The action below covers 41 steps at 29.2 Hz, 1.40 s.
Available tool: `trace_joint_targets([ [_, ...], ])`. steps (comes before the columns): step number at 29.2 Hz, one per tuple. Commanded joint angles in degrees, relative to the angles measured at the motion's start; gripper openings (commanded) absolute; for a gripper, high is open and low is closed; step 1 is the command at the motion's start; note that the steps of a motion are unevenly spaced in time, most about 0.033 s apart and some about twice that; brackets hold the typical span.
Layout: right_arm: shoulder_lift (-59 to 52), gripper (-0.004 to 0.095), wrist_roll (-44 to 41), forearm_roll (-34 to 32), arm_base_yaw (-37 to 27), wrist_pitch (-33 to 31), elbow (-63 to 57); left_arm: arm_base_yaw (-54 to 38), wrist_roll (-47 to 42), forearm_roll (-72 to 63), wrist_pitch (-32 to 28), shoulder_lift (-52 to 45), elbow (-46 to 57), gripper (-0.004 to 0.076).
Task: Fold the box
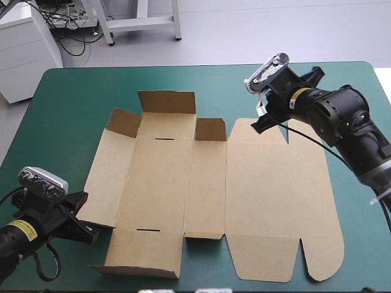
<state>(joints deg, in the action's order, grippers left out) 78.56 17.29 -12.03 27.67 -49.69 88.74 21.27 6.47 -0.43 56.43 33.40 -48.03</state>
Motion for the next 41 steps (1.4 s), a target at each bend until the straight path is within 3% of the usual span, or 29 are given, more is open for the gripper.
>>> trace_joint_targets([
  [1, -2.8, -0.0018, -11.3, -8.7, -0.2, -7.3, 1.9, 0.0, -0.2, 0.1, -3.8, 0.2, -1.9, -0.0032],
  [5, -4.1, -0.0018, -16.5, -13.0, -0.2, -16.0, 1.7, 0.0, -0.2, 0.4, -3.8, 0.2, -1.9, -0.0032],
  [20, -28.2, -0.0018, -23.9, -12.7, -0.2, -16.6, -14.8, 0.0, -0.2, 0.4, -4.0, 0.2, -1.9, -0.0032],
  [26, -37.7, -0.0018, -24.1, -8.7, -0.2, -17.4, -22.8, 0.0, -0.2, 3.0, -2.9, 1.2, -3.4, -0.0032],
  [33, -45.1, -0.0018, -26.0, -7.2, -0.2, -20.9, -31.8, 0.0, -0.2, 4.6, 8.4, 11.9, -14.8, -0.0014],
  [41, -48.2, -0.0018, -26.0, -5.2, -0.2, -20.9, -38.2, 0.0, 2.2, 4.6, 11.7, 26.2, -26.1, -0.0008],
])
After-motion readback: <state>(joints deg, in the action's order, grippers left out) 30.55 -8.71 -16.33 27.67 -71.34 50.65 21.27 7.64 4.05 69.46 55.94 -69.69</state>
